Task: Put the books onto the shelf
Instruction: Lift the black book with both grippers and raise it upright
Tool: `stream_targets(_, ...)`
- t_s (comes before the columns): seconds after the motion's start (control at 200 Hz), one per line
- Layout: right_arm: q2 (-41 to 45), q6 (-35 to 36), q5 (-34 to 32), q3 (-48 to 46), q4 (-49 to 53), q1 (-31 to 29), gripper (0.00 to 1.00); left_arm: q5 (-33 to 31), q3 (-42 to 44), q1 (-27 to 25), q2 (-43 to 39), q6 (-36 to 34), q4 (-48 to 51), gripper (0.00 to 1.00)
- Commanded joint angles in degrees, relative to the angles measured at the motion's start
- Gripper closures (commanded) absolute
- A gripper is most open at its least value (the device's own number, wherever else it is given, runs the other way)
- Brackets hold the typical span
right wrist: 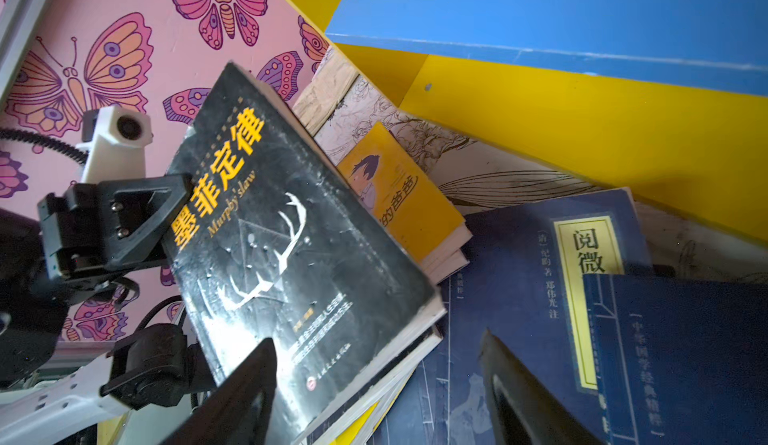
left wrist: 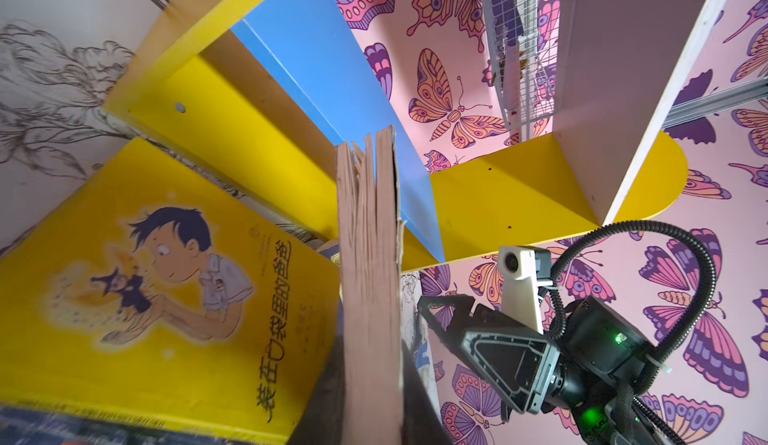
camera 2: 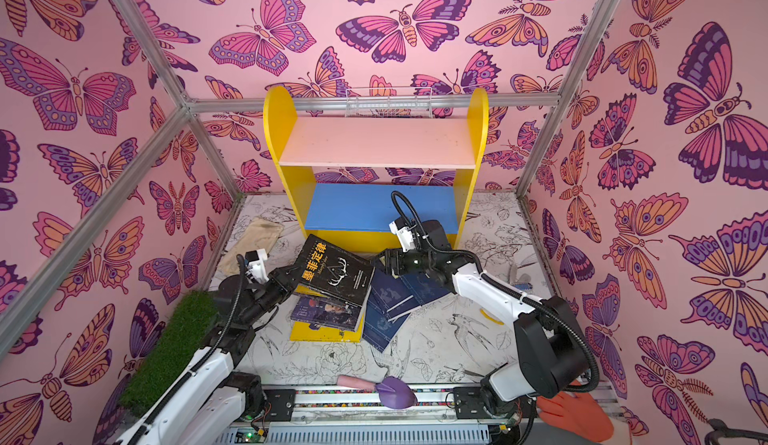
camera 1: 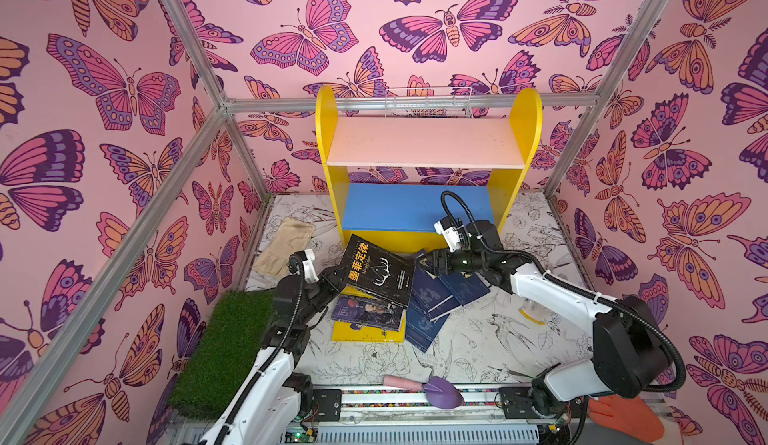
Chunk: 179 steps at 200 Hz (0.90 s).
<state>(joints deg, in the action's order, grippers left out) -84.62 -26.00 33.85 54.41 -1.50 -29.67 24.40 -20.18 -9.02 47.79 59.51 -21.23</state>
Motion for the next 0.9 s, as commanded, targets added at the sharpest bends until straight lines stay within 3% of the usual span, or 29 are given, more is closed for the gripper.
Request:
stream_targets(0.0, 1.6, -1.4, 2.6, -0.8, 0.3, 0.3, 0.21, -1.2, -4.0, -1.6, 4.7, 2.5, -15.7, 1.00)
stream_targets(0.255, 2.7, -5.5, 4.1, -2.8, -2.7, 1.1, 0.19, -8.5, -5.6, -4.9, 17.9, 7.7, -37.2, 1.00)
stream_targets(0.416, 2.4, -9.7, 3.9, -4.7, -8.0, 2.2, 0.20, -8.7, -6.2, -6.1, 23.5, 10.3, -46.0, 1.00)
stream_targets(0.666, -1.1, -15.2, 6.7, -3.4, -15.4, 2.3, 0.25, -10.1, -6.0, -8.6, 26.8, 8.7, -50.6, 1.00)
stream_targets(0.892, -3.8, -23.2, 8.7, -3.1, -25.7, 2.3, 0.37, -11.3, -5.9, -9.7, 27.3, 6.6, -52.6, 1.00)
